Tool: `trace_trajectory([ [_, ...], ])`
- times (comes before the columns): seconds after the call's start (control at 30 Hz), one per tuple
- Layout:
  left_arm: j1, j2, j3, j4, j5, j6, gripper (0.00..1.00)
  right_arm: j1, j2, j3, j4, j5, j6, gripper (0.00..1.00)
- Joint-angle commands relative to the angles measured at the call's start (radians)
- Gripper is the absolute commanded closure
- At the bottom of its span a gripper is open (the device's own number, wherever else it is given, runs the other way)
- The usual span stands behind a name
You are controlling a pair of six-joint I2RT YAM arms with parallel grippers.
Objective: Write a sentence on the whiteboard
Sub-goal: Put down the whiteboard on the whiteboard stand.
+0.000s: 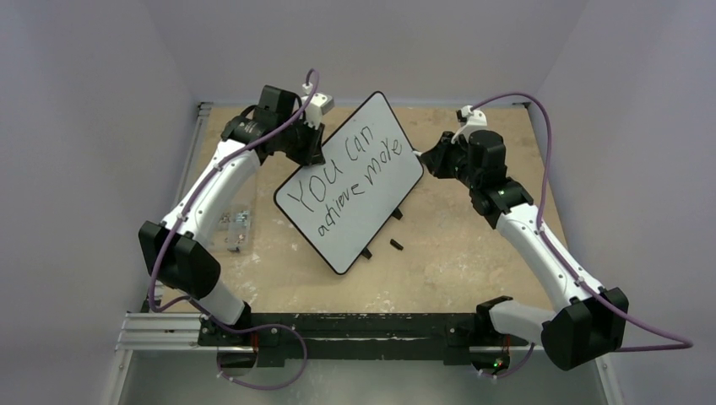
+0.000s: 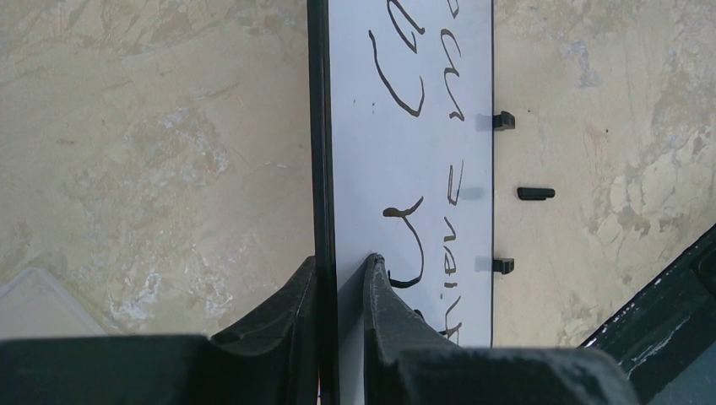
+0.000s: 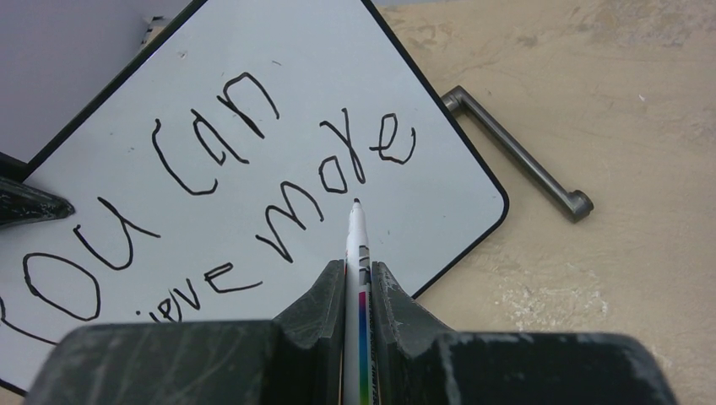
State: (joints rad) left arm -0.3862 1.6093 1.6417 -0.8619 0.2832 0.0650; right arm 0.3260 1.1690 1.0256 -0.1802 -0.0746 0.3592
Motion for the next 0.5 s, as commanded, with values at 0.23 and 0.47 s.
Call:
trace_trajectory([
  [0.23, -0.019, 0.006, -0.101, -0.208, -0.068, 0.168, 1.0, 0.0, -0.011, -0.006, 0.014, -0.024, 0.005, 1.0],
  [0.47, -0.019, 0.051, -0.108, -0.206, -0.133, 0.157, 1.0, 0.001, -0.003, -0.004, 0.014, -0.025, 0.004, 1.0],
])
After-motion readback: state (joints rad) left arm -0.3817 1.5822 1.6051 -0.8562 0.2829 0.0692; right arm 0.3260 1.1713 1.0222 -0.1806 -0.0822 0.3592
